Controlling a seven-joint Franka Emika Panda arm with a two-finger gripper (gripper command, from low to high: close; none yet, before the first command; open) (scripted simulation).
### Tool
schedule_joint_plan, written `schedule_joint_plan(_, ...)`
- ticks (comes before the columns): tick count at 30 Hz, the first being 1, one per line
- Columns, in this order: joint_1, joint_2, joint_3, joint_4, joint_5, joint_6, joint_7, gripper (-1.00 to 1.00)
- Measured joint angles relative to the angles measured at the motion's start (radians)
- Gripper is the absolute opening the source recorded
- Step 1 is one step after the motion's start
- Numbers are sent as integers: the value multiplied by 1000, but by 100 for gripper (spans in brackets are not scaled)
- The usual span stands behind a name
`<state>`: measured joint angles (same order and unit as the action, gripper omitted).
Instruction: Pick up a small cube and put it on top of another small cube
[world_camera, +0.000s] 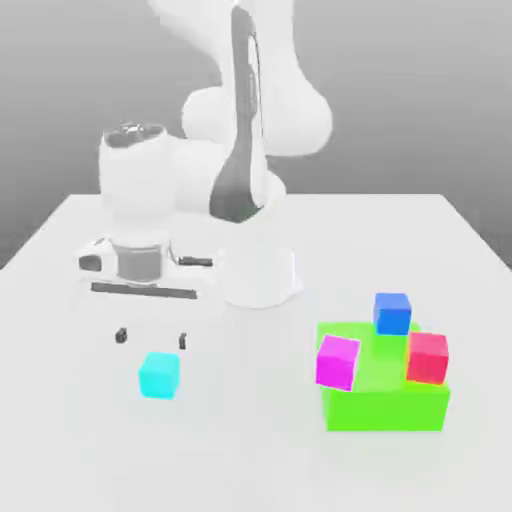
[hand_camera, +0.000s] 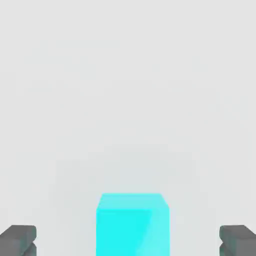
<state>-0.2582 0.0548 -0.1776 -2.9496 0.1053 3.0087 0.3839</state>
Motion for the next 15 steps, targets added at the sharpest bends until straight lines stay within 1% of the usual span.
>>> schedule_joint_plan(2,-85,76,100,12,68,61,-51,0)
schedule_joint_plan(4,-152,149,168,24,81,121,-63,0)
schedule_joint_plan(5,-171,180,186,29,81,146,-63,-100)
schedule_joint_plan(11,-181,195,195,32,77,158,-60,-100)
schedule_joint_plan(13,-169,161,183,26,72,130,-56,-100)
schedule_joint_plan(15,-136,98,143,14,47,80,-37,-100)
